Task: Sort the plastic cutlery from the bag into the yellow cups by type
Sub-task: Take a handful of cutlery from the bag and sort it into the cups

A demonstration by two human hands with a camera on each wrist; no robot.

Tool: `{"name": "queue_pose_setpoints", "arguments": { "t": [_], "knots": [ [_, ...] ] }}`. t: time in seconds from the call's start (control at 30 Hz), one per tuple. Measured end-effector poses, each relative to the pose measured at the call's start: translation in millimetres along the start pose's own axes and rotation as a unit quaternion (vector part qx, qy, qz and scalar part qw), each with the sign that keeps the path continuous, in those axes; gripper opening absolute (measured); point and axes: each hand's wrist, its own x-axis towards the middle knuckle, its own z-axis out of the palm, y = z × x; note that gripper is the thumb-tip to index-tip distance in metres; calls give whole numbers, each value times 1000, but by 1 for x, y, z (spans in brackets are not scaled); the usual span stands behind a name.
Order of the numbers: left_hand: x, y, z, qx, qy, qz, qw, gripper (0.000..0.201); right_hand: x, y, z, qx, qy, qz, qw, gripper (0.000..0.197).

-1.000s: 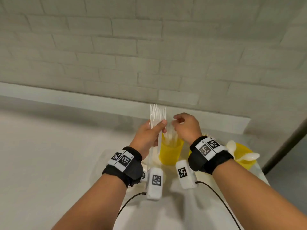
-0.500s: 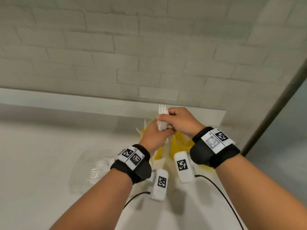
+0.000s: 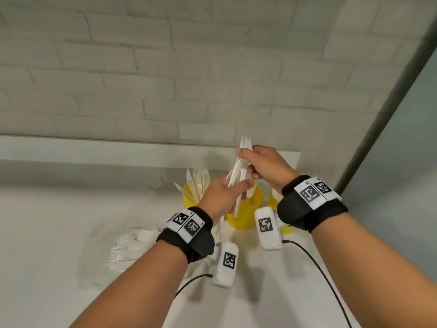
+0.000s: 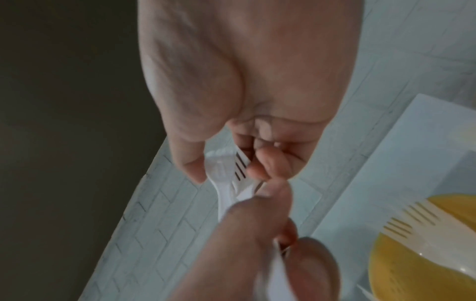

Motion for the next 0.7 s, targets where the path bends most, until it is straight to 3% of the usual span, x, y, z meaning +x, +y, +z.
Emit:
{"name": "queue_pose_setpoints", "arguments": {
  "t": [0.13, 0.27, 0.4, 0.53, 0.7],
  "knots": [
    [4, 0, 3, 59, 25, 38, 997, 8, 1, -1, 7, 6, -9, 30, 999, 35],
    [5, -5, -1, 46, 25, 68, 996, 23, 4, 5, 7, 2, 5, 54, 999, 36],
    [3, -6, -9, 16, 38, 45, 998, 15, 2, 7, 3, 36, -4, 29, 999, 33],
    [5, -5, -11, 26, 31, 27, 999, 24, 3, 6, 0, 26, 22, 20, 999, 33],
    [7, -4, -14, 17, 20, 13, 1000, 29, 7, 3, -1, 91, 36, 54, 994, 21]
  ]
}}
